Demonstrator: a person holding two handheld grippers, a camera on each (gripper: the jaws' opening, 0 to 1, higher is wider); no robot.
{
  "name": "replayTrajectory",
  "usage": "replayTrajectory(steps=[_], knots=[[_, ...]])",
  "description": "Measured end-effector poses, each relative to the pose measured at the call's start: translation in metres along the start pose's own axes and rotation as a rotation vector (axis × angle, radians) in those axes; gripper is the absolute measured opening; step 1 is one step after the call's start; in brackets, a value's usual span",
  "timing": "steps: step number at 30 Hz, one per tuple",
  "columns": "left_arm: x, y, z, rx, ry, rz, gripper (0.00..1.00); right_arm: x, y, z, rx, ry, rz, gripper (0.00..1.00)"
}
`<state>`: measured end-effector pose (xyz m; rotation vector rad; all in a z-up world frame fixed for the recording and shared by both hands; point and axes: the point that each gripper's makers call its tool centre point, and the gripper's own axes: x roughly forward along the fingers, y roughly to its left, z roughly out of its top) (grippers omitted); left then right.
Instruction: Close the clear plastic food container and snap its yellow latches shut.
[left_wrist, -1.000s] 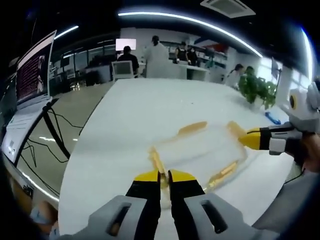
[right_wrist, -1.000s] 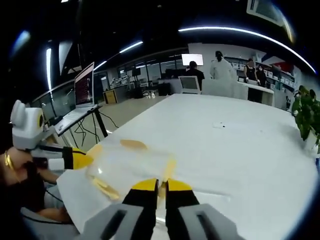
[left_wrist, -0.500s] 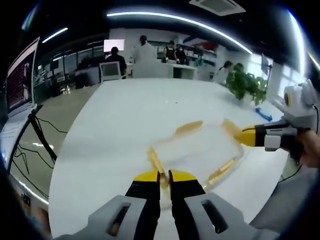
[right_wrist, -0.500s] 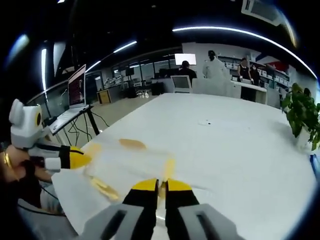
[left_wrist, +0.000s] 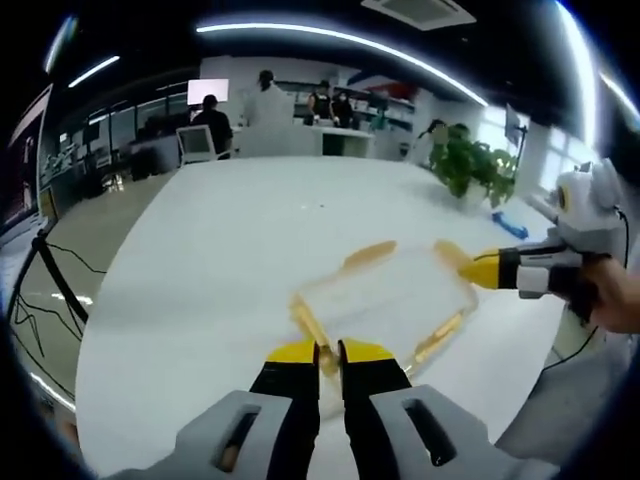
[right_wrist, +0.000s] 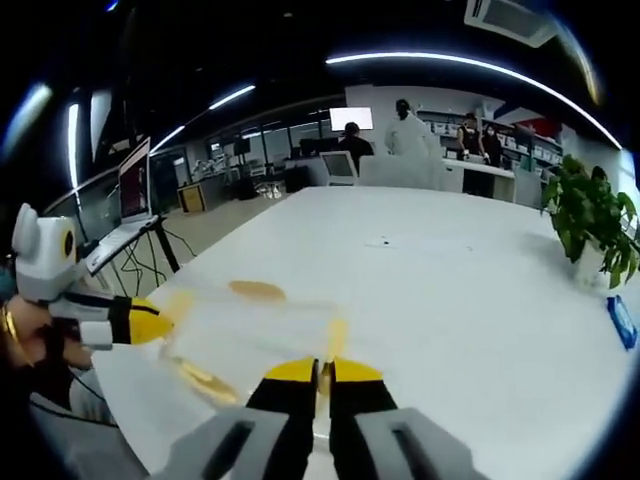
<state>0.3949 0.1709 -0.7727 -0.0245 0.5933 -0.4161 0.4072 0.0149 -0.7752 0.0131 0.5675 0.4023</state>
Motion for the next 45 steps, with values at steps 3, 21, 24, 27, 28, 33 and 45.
replayTrajectory(steps=[3,21,24,27,28,33,45], knots=[[0.003,-0.004,0.002,0.01,-0.002,-0.01,0.04,-0.002,-0.005,0.0,0.006,-0.003,-0.008,0.0],[0.016,-0.033,-0.003,0.028,0.019,-0.068,0.04,-0.01,-0.034,-0.009,0.035,0.011,-0.057,0.0],[0.017,-0.034,-0.004,0.029,0.024,-0.071,0.05,-0.01,-0.035,-0.011,0.034,0.017,-0.059,0.0],[0.018,-0.034,-0.005,0.023,0.026,-0.074,0.05,-0.008,-0.036,-0.013,0.025,0.022,-0.064,0.0],[0.019,-0.035,-0.005,0.021,0.025,-0.074,0.05,-0.008,-0.037,-0.014,0.022,0.025,-0.067,0.0],[0.022,-0.033,-0.008,-0.004,0.031,-0.069,0.04,-0.004,-0.037,-0.02,0.026,0.036,-0.065,0.0],[0.027,-0.031,-0.014,-0.028,0.038,-0.074,0.04,0.001,-0.039,-0.028,0.0,0.056,-0.087,0.0]])
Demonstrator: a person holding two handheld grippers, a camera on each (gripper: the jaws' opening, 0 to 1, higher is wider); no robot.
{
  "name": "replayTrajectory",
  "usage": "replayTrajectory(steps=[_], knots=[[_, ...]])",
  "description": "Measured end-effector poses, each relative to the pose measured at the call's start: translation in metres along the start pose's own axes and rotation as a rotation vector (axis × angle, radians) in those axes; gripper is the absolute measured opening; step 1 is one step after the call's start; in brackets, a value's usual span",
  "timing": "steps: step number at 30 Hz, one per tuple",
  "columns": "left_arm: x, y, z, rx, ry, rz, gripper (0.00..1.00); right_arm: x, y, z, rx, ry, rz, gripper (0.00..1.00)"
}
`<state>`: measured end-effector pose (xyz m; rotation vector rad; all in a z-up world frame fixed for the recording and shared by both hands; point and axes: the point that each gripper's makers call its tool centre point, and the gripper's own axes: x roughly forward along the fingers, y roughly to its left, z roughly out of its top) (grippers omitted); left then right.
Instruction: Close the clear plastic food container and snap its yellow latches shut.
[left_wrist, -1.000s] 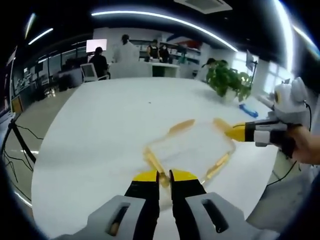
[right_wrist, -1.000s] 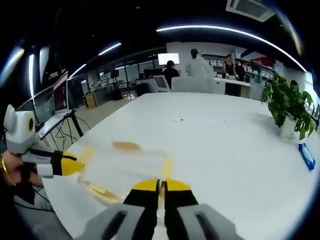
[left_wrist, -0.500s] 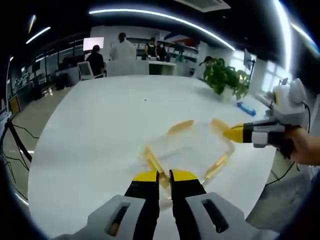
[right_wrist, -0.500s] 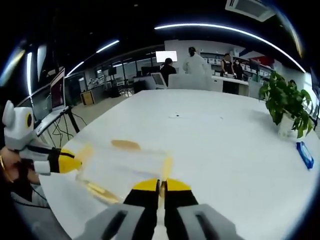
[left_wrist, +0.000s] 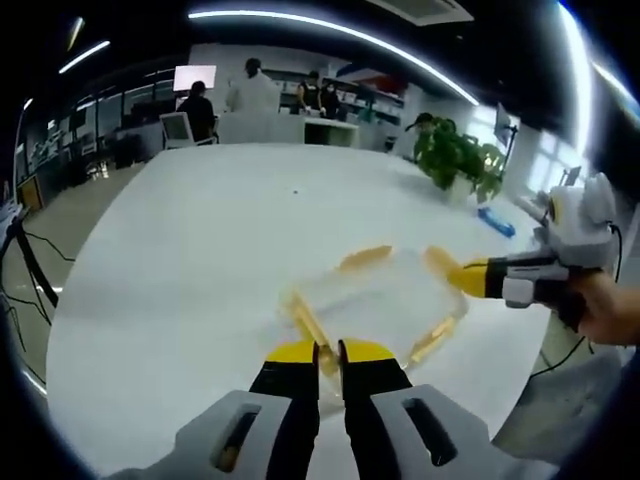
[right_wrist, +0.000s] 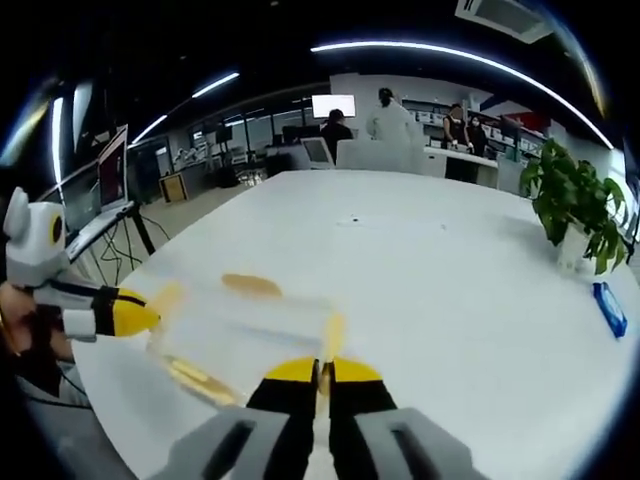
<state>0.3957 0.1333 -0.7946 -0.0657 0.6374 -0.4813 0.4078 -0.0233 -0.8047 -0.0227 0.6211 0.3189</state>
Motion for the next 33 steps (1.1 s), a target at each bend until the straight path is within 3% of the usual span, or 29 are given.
replayTrajectory(steps=[27,33], knots=[[0.002,0.009,-0.005,-0.041,0.007,0.015,0.04,0.006,0.004,0.004,-0.026,-0.012,0.001,0.0],[0.0,0.016,-0.005,-0.114,-0.014,0.033,0.05,0.006,0.004,0.003,-0.013,-0.01,0.009,0.0]])
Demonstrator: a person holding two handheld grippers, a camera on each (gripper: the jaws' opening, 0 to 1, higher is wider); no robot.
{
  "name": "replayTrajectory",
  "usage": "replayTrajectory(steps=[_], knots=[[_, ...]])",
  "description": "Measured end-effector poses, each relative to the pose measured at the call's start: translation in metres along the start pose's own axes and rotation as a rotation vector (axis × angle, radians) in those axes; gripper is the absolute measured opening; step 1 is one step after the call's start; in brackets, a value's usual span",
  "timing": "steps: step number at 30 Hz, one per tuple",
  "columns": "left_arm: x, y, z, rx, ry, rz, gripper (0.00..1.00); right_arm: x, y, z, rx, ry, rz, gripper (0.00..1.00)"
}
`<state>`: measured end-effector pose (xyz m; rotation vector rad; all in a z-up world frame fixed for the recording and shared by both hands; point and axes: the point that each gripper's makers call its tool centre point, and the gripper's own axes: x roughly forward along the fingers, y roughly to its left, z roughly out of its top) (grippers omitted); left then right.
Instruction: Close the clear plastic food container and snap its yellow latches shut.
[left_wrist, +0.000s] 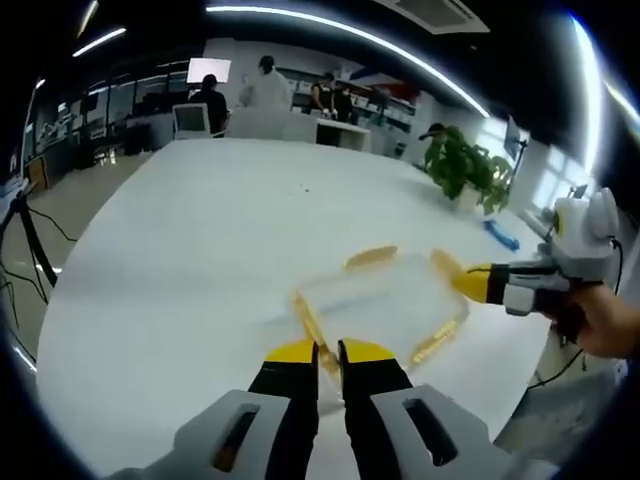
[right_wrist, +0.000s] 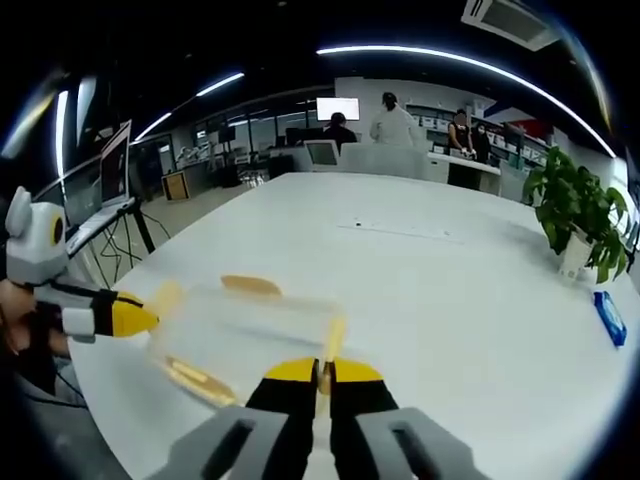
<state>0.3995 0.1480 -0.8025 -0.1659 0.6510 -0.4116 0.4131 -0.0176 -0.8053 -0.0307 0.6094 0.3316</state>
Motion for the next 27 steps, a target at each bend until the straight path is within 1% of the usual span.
replayTrajectory(steps=[3,6,8,10,11,14,17,20,21,23,25,27], knots=[[-0.004,0.007,0.004,-0.01,-0.022,0.03,0.07,-0.001,-0.004,0.001,0.019,0.002,-0.015,0.03],[-0.008,0.015,0.009,-0.041,-0.048,0.042,0.1,-0.003,-0.009,0.002,0.03,-0.002,-0.02,0.06],[-0.01,0.02,0.011,-0.057,-0.058,0.054,0.13,-0.004,-0.012,0.0,0.046,0.011,-0.029,0.1],[-0.012,0.026,0.012,-0.065,-0.064,0.072,0.14,-0.006,-0.014,0.0,0.054,0.01,-0.031,0.14],[-0.014,0.029,0.013,-0.069,-0.071,0.078,0.14,-0.007,-0.016,0.0,0.058,0.009,-0.039,0.15],[-0.016,0.031,0.013,-0.088,-0.072,0.075,0.15,-0.01,-0.022,-0.001,0.069,0.012,-0.06,0.19],[-0.016,0.03,0.011,-0.085,-0.065,0.072,0.16,-0.011,-0.029,0.001,0.085,0.005,-0.068,0.19],[-0.014,0.026,0.01,-0.09,-0.057,0.056,0.17,-0.013,-0.035,0.006,0.095,-0.006,-0.08,0.19],[-0.013,0.024,0.01,-0.09,-0.054,0.049,0.17,-0.012,-0.036,0.007,0.101,-0.011,-0.075,0.18],[-0.009,0.019,0.009,-0.093,-0.043,0.028,0.18,-0.009,-0.031,0.008,0.12,-0.013,-0.037,0.18],[-0.005,0.015,0.007,-0.093,-0.032,0.008,0.2,-0.005,-0.025,0.007,0.146,0.002,0.003,0.19],[-0.002,0.012,0.008,-0.108,-0.035,-0.011,0.22,-0.001,-0.017,0.004,0.202,0.02,0.048,0.21]])
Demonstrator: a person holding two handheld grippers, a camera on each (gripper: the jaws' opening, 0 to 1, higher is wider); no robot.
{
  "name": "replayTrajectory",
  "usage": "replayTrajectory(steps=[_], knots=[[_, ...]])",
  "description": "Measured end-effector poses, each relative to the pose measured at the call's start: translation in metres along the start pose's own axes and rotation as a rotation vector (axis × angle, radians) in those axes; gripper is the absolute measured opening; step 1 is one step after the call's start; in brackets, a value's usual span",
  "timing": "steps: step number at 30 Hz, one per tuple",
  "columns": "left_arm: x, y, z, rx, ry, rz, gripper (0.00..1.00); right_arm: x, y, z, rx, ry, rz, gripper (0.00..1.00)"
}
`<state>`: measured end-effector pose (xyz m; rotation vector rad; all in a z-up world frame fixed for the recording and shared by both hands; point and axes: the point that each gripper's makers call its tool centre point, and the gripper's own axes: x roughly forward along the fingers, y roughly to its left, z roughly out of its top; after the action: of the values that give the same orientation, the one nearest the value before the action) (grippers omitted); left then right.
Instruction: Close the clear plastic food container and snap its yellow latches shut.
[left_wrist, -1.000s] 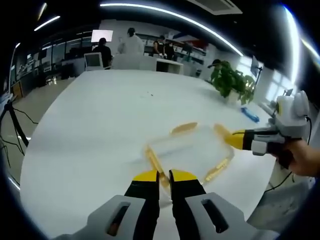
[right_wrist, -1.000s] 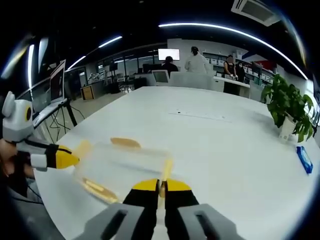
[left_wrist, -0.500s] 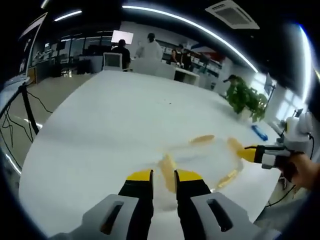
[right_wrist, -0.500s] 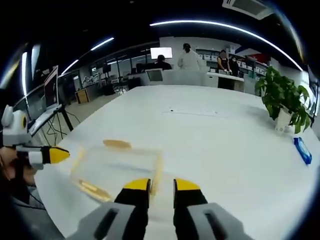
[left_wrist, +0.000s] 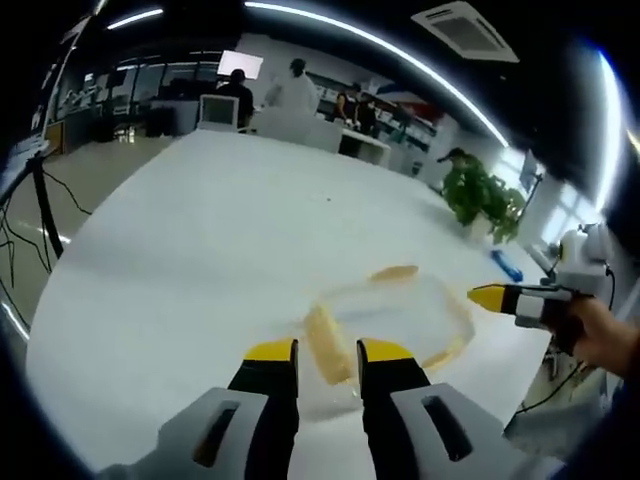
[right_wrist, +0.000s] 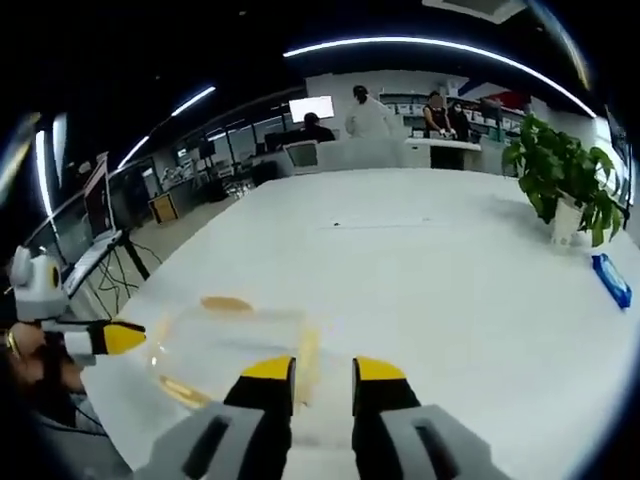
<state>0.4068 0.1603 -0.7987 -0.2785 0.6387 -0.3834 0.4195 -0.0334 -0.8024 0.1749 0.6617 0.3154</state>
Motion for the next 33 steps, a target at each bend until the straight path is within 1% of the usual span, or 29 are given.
replayTrajectory(steps=[1,3,8,12,13,15,20,24,27,33], knots=[[0.001,-0.001,0.0,-0.004,0.0,-0.005,0.23,0.002,0.002,-0.001,0.036,0.004,0.017,0.22],[0.004,0.0,-0.001,-0.008,0.006,-0.008,0.23,0.003,-0.001,0.001,0.04,-0.003,0.01,0.22],[0.008,0.001,-0.003,-0.016,0.024,-0.011,0.24,0.009,0.003,-0.005,0.053,0.029,0.049,0.22],[0.013,-0.002,-0.01,-0.021,0.056,-0.029,0.2,0.012,0.011,-0.009,0.061,0.046,0.089,0.21],[0.013,-0.004,-0.011,-0.018,0.062,-0.038,0.2,0.013,0.013,-0.01,0.063,0.053,0.1,0.21],[0.014,-0.005,-0.01,-0.035,0.056,-0.041,0.2,0.013,0.017,-0.011,0.078,0.052,0.112,0.21],[0.015,-0.004,-0.007,-0.044,0.032,-0.035,0.16,0.013,0.016,-0.01,0.065,0.054,0.108,0.22],[0.015,-0.004,-0.007,-0.062,0.032,-0.042,0.15,0.012,0.018,-0.011,0.033,0.061,0.1,0.21],[0.016,-0.003,-0.008,-0.08,0.037,-0.041,0.16,0.011,0.02,-0.011,-0.011,0.067,0.091,0.21],[0.016,-0.001,-0.01,-0.125,0.053,-0.035,0.21,0.011,0.022,-0.012,-0.025,0.074,0.094,0.22]])
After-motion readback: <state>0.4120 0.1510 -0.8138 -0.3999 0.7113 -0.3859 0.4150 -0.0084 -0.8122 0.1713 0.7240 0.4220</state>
